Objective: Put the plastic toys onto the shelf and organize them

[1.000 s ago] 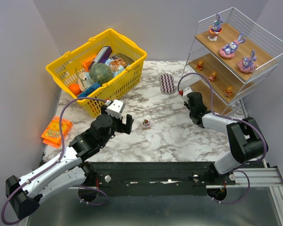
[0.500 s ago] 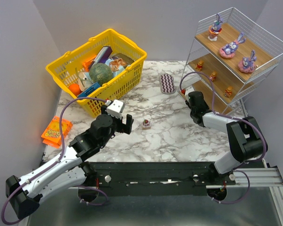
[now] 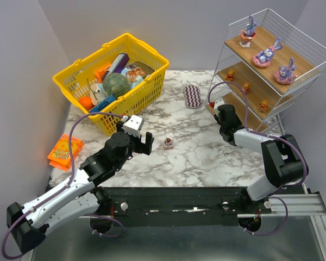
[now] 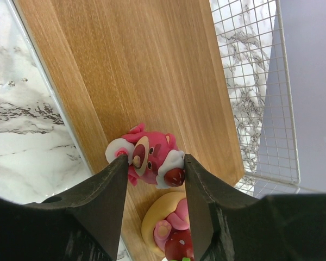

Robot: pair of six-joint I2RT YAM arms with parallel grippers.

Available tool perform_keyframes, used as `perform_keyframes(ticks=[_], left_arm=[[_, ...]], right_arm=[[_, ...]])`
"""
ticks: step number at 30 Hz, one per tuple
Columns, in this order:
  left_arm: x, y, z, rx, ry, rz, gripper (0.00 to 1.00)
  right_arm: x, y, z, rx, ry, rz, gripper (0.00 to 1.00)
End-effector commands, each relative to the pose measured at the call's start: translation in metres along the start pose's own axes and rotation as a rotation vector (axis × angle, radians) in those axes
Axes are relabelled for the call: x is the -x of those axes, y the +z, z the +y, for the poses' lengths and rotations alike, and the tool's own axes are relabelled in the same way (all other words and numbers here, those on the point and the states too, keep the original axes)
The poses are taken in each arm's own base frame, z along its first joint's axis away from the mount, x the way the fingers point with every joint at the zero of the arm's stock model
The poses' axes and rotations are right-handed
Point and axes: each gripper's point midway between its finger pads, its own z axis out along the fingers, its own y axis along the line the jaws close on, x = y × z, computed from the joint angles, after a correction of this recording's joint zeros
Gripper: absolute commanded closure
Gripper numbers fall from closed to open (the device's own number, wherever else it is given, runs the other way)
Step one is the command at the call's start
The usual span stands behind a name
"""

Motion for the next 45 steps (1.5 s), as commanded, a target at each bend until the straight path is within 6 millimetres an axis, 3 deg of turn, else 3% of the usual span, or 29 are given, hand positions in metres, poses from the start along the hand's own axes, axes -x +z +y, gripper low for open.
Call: perform_keyframes(ticks=[1,15,24,32,40,45], left_arm=[[-0.001,0.002,0.005,0.024,0.0,-0.006,0.01],[0.0,0.001,0.005,0.02,-0.001,-0.011,0.01],[-0.001,0.001,0.004,0.019,-0.002,-0.01,0.01],[-0.001,0.001,0.004,0.019,-0.003,-0.008,0.01],[-0.001,0.001,0.006,0.026,-0.002,-0.009,0.01],[-0.002,0.002,0.006,0.025,-0.001,-0.006,0.01]], right_arm=[[0.015,-0.002,-0.013,-0.038,0.046,-0.037,0.46],[0.038,-0.017,-0.036,-0.07,0.076,-0.111,0.42],[0.049,-0.027,-0.031,0.002,0.098,-0.148,0.41],[0.035,-0.02,-0.031,-0.04,0.115,-0.085,0.42],[0.007,-0.01,-0.01,-0.021,0.118,-0.018,0.43],[-0.003,-0.006,-0.009,-0.044,0.116,0.0,0.43]])
